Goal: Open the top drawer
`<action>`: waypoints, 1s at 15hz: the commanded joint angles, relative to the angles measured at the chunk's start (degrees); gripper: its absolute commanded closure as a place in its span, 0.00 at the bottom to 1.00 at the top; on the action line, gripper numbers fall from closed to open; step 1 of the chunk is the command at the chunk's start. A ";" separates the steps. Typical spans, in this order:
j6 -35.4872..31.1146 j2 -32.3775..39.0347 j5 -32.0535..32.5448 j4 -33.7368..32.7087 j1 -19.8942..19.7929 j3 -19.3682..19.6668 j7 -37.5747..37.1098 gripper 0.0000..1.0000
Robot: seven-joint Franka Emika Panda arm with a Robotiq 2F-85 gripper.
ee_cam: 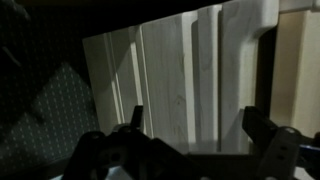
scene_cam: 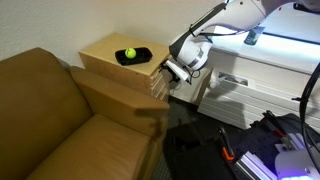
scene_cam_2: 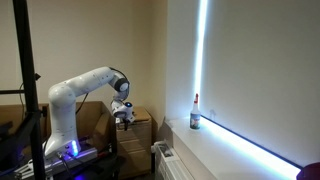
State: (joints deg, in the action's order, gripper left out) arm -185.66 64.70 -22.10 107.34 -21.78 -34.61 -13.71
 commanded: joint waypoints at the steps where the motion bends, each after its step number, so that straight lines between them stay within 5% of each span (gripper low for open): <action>1: -0.34 -0.01 1.48 0.25 -0.27 -0.28 -0.87 0.00; 9: -1.64 2.57 2.10 -4.23 4.64 2.71 -1.73 0.00; 15: -1.90 1.71 2.93 -3.64 3.74 1.52 -1.47 0.00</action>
State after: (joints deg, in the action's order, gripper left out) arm -186.80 64.93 -20.18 106.46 -19.27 -32.51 -14.56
